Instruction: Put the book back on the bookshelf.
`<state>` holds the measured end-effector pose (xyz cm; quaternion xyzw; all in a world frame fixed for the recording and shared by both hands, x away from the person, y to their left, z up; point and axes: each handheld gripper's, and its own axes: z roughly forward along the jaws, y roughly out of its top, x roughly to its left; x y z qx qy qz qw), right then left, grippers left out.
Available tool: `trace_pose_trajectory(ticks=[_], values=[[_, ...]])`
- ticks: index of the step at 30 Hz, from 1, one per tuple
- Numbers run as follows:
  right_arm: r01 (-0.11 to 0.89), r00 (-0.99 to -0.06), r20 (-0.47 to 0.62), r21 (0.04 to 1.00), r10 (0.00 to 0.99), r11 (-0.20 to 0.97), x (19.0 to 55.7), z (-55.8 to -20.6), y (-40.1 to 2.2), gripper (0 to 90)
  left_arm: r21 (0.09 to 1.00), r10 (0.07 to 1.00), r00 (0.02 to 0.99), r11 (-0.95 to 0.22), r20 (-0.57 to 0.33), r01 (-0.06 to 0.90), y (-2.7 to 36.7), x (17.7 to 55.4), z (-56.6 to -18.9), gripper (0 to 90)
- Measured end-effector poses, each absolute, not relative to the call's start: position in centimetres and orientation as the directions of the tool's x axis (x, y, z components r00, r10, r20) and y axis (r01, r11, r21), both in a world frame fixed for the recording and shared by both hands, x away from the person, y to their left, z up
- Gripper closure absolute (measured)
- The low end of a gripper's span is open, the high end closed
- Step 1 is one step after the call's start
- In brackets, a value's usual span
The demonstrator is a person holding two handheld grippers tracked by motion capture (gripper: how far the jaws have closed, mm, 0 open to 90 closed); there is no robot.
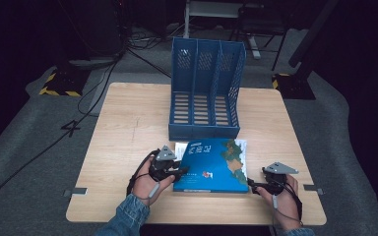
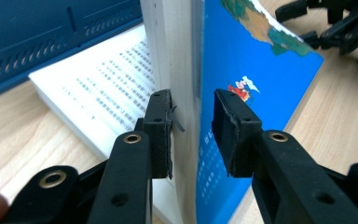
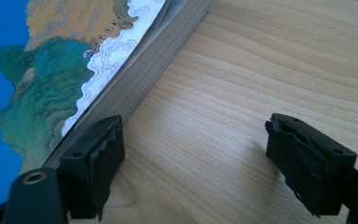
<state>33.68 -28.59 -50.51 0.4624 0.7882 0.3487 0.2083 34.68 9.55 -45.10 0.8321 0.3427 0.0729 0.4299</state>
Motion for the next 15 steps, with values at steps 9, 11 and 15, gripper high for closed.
trace_pose_trajectory(ticks=[9, 11, 15], values=[[0.624, -0.491, 0.069, 0.723, 0.868, 0.296, 33.3, -49.7, -29.4, 22.1, 0.737, 0.659, 0.704, -0.332, -0.265, 0.589, 9.5, 34.9, -44.1, 83.4], [0.617, -0.485, 0.064, 0.732, 0.872, 0.289, 32.8, -48.9, -29.7, 22.9, 0.733, 0.653, 0.702, -0.325, -0.283, 0.598, 9.6, 34.9, -43.5, 83.5], [0.55, -0.503, 0.03, 0.782, 0.864, 0.293, 31.4, -46.8, -29.5, 22.2, 0.729, 0.642, 0.702, -0.314, -0.308, 0.608, 9.3, 35.2, -42.3, 83.6]])
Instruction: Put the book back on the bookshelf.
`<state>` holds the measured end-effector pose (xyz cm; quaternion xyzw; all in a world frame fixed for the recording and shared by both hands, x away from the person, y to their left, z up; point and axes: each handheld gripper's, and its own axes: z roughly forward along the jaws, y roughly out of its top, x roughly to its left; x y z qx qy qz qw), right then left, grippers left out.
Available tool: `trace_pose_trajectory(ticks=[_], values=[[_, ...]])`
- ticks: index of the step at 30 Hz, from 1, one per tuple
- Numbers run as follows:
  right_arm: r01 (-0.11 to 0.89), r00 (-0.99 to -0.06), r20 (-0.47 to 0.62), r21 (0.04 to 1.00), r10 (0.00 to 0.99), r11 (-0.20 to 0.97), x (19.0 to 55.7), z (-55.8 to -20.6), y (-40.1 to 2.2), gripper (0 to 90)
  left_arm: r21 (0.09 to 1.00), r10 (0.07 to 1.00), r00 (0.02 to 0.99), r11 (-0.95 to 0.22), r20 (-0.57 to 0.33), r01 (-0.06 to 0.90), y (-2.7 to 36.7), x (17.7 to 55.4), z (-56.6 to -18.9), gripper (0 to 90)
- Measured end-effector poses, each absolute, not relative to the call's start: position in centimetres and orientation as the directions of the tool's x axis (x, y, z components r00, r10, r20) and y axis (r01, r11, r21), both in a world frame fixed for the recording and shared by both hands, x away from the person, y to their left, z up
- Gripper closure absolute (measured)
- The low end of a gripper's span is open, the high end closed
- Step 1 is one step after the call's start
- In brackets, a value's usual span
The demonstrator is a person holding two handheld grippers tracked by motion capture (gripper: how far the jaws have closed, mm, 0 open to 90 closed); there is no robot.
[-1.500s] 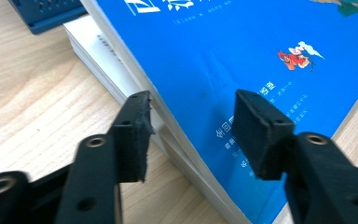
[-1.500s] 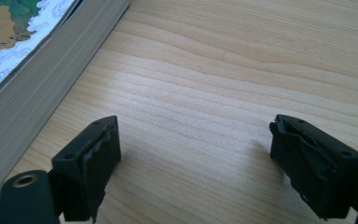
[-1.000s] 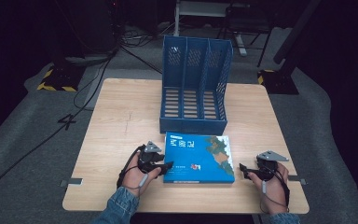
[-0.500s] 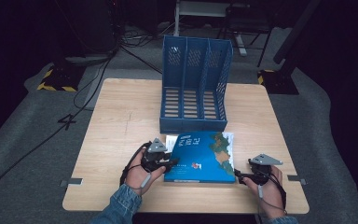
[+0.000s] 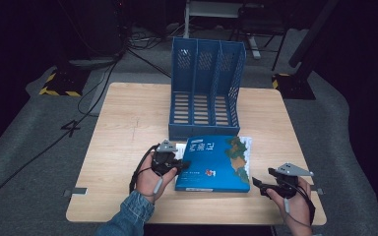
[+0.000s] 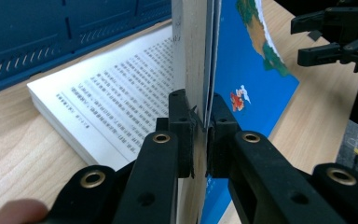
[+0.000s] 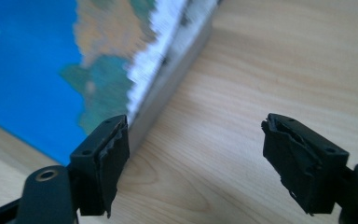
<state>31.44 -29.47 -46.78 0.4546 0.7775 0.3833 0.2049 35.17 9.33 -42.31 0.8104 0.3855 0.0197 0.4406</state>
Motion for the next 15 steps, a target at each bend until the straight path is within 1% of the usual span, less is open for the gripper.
trace_pose_trajectory(ticks=[1, 2, 4, 7, 10, 12, 13, 15], values=[[0.528, -0.517, 0.013, 0.792, 0.856, 0.307, 31.2, -46.5, -29.1, 21.0, 0.73, 0.64, 0.703, -0.313, -0.31, 0.607, 9.2, 35.2, -42.0, 83.6], [0.528, -0.517, 0.013, 0.792, 0.856, 0.307, 31.2, -46.5, -29.1, 21.0, 0.73, 0.64, 0.703, -0.313, -0.31, 0.607, 9.2, 35.2, -42.0, 83.6], [0.488, -0.555, -0.008, 0.807, 0.832, 0.333, 30.9, -46.0, -28.0, 21.9, 0.729, 0.635, 0.705, -0.313, -0.316, 0.608, 9.0, 35.3, -41.5, 83.6], [0.477, -0.588, 0.005, 0.81, 0.809, 0.341, 31.0, -45.8, -26.9, 21.3, 0.728, 0.634, 0.706, -0.315, -0.316, 0.609, 8.7, 35.4, -40.9, 83.6], [0.45, -0.611, -0.006, 0.82, 0.792, 0.353, 30.9, -45.3, -25.6, 19.5, 0.726, 0.635, 0.706, -0.319, -0.313, 0.609, 8.4, 35.6, -40.3, 83.6], [0.396, -0.66, -0.035, 0.833, 0.751, 0.387, 30.7, -44.8, -23.7, 17.5, 0.726, 0.636, 0.707, -0.322, -0.309, 0.607, 8.2, 35.8, -39.9, 83.7], [0.396, -0.66, -0.035, 0.833, 0.751, 0.387, 30.7, -44.8, -23.7, 17.5, 0.725, 0.634, 0.709, -0.326, -0.308, 0.607, 8.1, 35.9, -39.7, 83.7], [0.363, -0.695, -0.059, 0.832, 0.717, 0.42, 30.7, -44.7, -22.0, 17.4, 0.727, 0.632, 0.714, -0.332, -0.301, 0.601, 7.9, 36.0, -39.3, 83.7]])
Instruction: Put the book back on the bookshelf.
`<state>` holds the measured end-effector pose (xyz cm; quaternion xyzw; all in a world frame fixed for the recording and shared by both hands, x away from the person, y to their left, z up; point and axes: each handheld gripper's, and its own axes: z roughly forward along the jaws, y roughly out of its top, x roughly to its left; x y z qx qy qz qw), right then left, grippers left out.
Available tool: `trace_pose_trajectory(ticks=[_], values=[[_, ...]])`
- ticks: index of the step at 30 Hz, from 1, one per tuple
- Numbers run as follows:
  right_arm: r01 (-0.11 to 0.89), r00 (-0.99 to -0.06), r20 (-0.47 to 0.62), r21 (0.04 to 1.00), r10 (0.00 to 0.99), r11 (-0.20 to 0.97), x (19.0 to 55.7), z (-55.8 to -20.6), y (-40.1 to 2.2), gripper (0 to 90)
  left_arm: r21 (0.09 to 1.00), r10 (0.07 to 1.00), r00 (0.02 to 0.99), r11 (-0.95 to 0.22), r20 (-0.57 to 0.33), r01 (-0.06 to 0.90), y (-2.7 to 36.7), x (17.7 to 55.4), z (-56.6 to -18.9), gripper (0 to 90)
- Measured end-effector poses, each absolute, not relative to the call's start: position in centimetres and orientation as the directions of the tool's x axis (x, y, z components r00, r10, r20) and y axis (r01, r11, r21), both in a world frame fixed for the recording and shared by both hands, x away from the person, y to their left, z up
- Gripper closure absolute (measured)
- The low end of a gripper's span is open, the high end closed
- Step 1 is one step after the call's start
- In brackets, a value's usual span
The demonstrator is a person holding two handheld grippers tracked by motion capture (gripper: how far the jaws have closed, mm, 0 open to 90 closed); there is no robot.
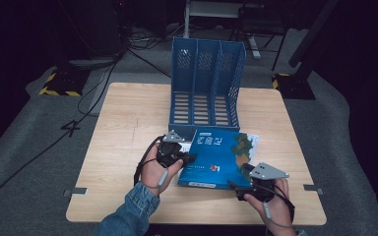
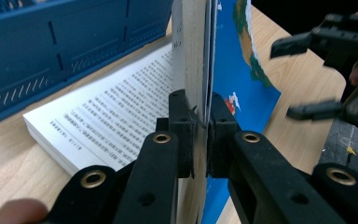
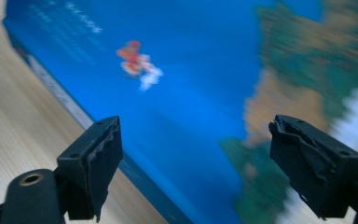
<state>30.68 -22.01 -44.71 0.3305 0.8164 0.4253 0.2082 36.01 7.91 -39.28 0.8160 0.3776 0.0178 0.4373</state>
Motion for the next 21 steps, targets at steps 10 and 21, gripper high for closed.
trace_pose_trajectory(ticks=[10, 21], values=[[0.292, -0.744, -0.124, 0.823, 0.656, 0.487, 31.0, -45.2, -17.5, 14.5, 0.728, 0.616, 0.733, -0.355, -0.289, 0.586, 7.3, 37.1, -38.0, 83.8], [0.256, -0.606, -0.25, 0.838, 0.755, 0.482, 30.2, -46.6, -14.7, 0.0, 0.729, 0.59, 0.745, -0.354, -0.312, 0.586, 6.5, 38.0, -37.2, 83.8]])
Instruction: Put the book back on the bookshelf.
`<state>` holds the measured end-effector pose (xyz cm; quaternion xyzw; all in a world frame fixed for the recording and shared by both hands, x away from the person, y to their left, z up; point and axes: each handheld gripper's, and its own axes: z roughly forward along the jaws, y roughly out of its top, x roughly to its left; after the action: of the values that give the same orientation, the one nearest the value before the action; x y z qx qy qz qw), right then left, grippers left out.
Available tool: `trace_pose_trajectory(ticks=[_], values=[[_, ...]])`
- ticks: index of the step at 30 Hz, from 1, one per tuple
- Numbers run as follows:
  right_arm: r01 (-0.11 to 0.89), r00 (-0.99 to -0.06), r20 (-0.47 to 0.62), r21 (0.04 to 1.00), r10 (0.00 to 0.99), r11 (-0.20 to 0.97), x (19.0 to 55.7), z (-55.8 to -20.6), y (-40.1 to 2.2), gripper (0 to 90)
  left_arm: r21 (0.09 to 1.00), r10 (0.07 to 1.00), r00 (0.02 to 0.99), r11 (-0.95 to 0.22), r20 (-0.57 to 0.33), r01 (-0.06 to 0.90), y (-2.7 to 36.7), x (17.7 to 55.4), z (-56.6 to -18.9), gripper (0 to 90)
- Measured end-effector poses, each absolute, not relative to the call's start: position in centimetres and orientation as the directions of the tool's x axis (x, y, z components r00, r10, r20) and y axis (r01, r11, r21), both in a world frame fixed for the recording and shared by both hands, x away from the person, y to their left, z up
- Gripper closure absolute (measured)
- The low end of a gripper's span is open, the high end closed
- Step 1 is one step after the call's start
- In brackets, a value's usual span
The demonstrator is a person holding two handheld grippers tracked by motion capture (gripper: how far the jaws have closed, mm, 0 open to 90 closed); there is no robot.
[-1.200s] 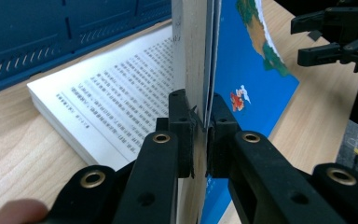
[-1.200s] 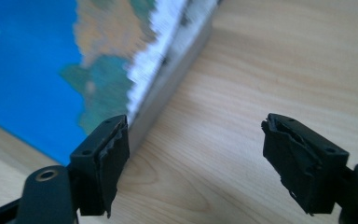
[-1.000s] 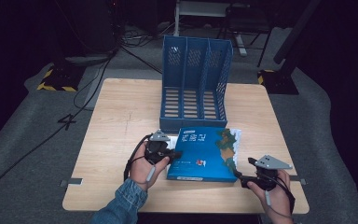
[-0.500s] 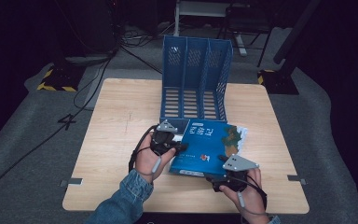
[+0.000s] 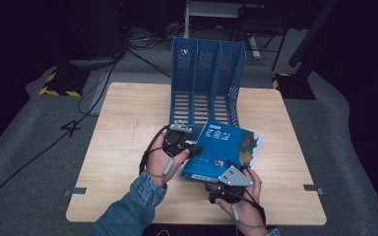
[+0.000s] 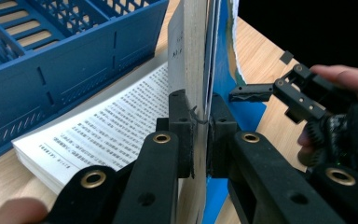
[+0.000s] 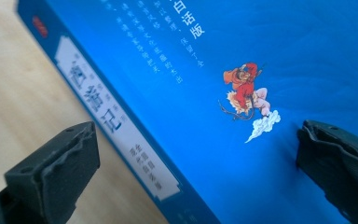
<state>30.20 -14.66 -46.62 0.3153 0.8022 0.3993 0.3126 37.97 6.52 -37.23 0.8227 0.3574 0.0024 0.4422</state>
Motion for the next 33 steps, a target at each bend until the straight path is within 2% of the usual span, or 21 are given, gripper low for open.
trace_pose_trajectory(ticks=[2, 9, 14, 18, 25, 33], values=[[0.265, -0.579, -0.256, 0.839, 0.774, 0.475, 30.2, -46.8, -14.4, 0.0, 0.729, 0.591, 0.744, -0.353, -0.312, 0.587, 6.4, 38.0, -37.2, 83.8], [0.269, -0.576, -0.272, 0.827, 0.771, 0.494, 30.6, -47.2, -13.9, 0.0, 0.719, 0.598, 0.731, -0.344, -0.328, 0.604, 6.5, 38.5, -37.7, 83.7], [0.226, -0.56, -0.375, 0.789, 0.739, 0.572, 30.6, -48.1, -13.1, 0.0, 0.709, 0.596, 0.718, -0.326, -0.36, 0.626, 6.6, 38.7, -38.2, 83.6], [0.22, -0.536, -0.386, 0.795, 0.751, 0.566, 30.9, -48.4, -13.1, 0.0, 0.709, 0.591, 0.722, -0.33, -0.359, 0.623, 6.3, 38.6, -38.3, 83.5], [0.215, -0.552, -0.425, 0.758, 0.717, 0.615, 31.7, -49.3, -12.7, 0.0, 0.672, 0.63, 0.688, -0.336, -0.361, 0.66, 6.9, 39.6, -39.6, 83.0], [0.136, -0.541, -0.538, 0.702, 0.646, 0.699, 33.1, -50.8, -11.6, 0.0, 0.662, 0.653, 0.659, -0.311, -0.373, 0.682, 7.3, 39.7, -40.5, 82.4]])
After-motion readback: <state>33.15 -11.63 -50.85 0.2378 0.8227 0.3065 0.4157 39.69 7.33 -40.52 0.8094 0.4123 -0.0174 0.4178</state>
